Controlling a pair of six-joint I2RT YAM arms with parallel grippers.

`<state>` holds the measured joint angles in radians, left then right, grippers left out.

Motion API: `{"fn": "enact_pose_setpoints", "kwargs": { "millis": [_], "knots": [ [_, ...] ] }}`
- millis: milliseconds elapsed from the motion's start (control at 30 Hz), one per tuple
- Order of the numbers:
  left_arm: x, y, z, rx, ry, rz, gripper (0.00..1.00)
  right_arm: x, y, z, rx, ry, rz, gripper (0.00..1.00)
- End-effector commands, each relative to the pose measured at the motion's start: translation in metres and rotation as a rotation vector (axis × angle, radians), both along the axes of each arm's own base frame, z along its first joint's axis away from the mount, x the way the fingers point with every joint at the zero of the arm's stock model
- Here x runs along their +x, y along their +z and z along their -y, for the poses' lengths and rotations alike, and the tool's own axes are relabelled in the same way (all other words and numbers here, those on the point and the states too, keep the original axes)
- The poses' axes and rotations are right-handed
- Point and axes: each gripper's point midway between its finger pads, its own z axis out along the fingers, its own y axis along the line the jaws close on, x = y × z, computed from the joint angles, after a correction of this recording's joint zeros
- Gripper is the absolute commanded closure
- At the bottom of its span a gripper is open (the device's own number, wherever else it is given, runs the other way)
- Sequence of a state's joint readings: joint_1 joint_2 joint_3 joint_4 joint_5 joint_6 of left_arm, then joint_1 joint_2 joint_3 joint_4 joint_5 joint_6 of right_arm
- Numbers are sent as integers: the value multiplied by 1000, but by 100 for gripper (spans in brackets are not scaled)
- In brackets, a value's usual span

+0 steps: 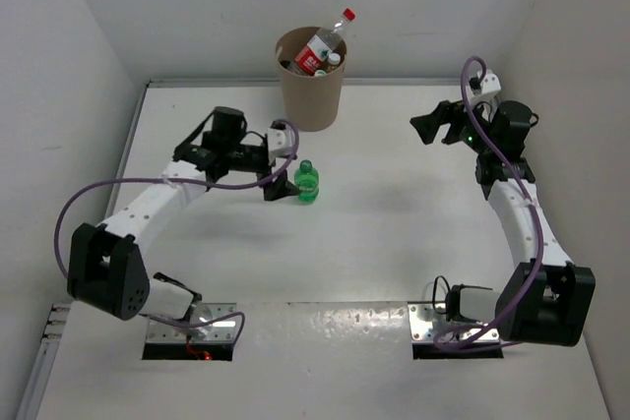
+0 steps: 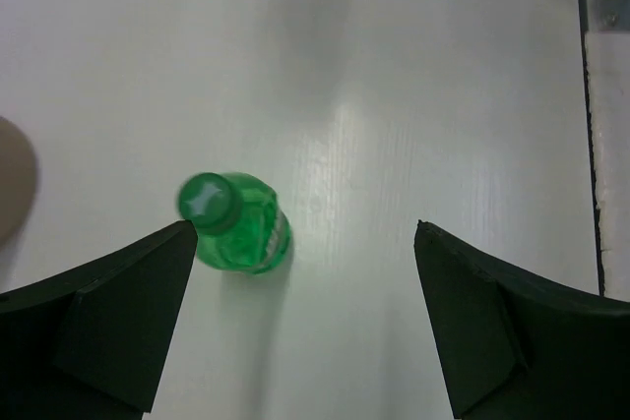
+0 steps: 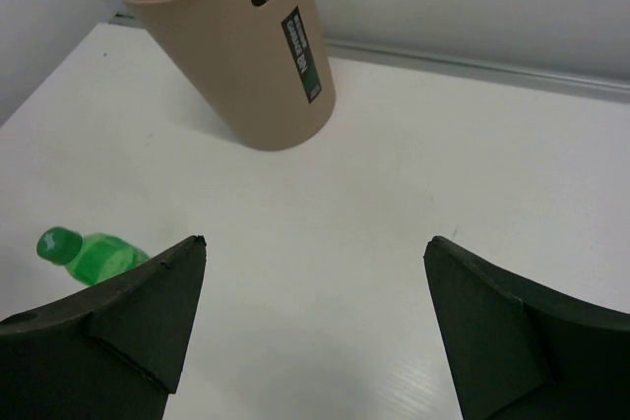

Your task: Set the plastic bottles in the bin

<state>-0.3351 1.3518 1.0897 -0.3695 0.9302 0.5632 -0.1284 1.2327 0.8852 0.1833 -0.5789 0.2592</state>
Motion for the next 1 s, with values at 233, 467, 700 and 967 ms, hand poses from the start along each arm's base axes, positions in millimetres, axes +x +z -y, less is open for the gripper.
{"fn": "enact_pose_setpoints", "kwargs": {
  "millis": [233,467,700,967],
  "knots": [
    [49,-45,30,69,148,158,0,-19,1,-8,-42,58,-12,10],
    [59,-62,34,111,181,152,0,-20,-3,-13,-17,84,-42,11],
    [57,-73,37,99,146,124,0,-18,-9,-11,-20,82,-52,11],
    [71,-70,50,22,131,-14,55,-19,-11,-12,-22,81,-57,12]
  ]
}}
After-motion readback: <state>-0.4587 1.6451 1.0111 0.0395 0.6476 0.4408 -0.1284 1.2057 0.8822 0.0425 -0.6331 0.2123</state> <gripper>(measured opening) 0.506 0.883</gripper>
